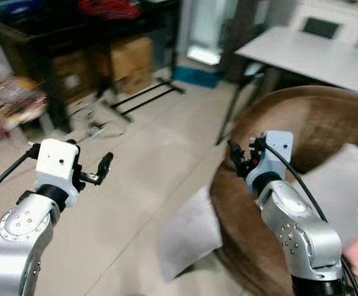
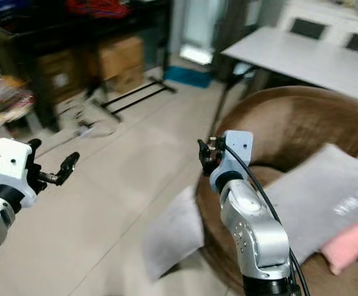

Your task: Move the pillow to the sofa from floor

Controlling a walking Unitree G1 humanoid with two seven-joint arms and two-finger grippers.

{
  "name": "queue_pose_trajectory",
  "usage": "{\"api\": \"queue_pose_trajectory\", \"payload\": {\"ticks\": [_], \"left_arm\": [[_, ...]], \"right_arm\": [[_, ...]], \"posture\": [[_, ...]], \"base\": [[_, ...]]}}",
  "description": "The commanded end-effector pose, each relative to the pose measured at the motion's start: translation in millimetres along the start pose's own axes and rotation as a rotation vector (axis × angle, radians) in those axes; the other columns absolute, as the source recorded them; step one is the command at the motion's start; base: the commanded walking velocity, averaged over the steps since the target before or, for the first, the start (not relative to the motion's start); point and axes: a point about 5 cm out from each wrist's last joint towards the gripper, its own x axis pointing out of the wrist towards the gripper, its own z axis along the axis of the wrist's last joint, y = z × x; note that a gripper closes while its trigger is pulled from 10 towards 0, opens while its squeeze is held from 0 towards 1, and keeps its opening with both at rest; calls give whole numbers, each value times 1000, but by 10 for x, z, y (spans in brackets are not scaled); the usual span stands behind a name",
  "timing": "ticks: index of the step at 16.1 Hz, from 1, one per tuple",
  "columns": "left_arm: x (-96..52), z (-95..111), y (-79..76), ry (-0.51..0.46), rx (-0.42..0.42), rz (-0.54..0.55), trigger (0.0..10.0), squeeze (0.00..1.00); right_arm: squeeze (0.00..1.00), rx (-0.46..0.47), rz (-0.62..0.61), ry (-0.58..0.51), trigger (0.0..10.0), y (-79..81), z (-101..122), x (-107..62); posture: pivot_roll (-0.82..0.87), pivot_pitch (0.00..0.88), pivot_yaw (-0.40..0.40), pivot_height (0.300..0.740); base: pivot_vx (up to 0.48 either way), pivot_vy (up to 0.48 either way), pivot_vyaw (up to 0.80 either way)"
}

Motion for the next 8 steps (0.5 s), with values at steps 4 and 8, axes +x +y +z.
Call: {"api": "queue_pose_trajectory", "payload": {"ticks": [4, 8], "left_arm": [[21, 47, -4, -20, 31, -25, 10000, 0], [32, 36, 14, -19, 49, -23, 10000, 0]], "right_arm": [[0, -36, -25, 9, 10000, -65, -35, 22], [0, -29, -50, 10, 10000, -88, -54, 42]], "posture": [[47, 0, -32, 740], [47, 0, -32, 740]], "base": [[409, 0, 0], [409, 0, 0]]}}
